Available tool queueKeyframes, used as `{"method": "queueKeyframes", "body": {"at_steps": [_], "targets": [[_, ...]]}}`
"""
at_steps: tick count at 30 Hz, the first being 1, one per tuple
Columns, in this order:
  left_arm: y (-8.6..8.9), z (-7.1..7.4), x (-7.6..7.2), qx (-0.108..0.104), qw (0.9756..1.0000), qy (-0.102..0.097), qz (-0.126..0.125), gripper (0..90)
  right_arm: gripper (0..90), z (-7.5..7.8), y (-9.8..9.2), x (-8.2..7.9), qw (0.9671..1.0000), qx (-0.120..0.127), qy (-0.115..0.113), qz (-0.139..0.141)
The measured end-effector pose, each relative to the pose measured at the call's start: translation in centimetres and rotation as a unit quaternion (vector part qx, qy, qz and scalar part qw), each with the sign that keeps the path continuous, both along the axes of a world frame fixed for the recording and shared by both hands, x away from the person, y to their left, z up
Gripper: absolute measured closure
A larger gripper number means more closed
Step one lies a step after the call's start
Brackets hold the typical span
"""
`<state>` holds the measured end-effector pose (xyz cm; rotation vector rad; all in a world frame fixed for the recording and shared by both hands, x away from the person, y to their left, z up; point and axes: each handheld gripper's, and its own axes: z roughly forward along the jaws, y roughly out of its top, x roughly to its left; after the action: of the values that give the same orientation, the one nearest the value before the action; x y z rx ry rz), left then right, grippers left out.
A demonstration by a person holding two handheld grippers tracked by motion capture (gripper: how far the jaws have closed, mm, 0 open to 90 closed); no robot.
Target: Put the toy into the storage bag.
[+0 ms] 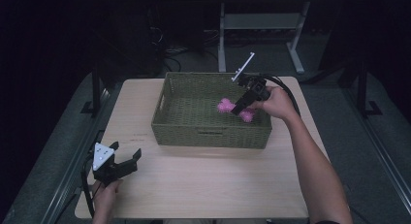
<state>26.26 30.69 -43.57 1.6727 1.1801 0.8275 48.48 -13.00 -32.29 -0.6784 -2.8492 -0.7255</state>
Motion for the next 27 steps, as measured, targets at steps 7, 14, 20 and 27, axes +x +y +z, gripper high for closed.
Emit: {"method": "queueKeyframes", "body": {"at_steps": [7,14,20,27], "targets": [[-0.1,0.0,0.0,0.000,1.0000,0.000,-0.001,13.0,58.1,-1.1,-0.7,-0.1,0.9999,0.000,0.008,-0.008],[-0.1,0.0,0.0,0.000,1.0000,0.001,-0.001,13.0,58.2,-1.8,-1.3,0.1,0.9997,0.007,0.012,-0.020],[-0.1,0.0,0.0,0.000,1.0000,0.000,-0.001,13.0,58.2,-2.7,-1.6,0.2,0.9994,0.004,0.018,-0.030],[0.0,0.0,0.0,0.001,1.0000,0.001,-0.001,13.0,58.3,-3.3,-1.1,0.3,0.9994,-0.009,0.015,-0.029]]}}
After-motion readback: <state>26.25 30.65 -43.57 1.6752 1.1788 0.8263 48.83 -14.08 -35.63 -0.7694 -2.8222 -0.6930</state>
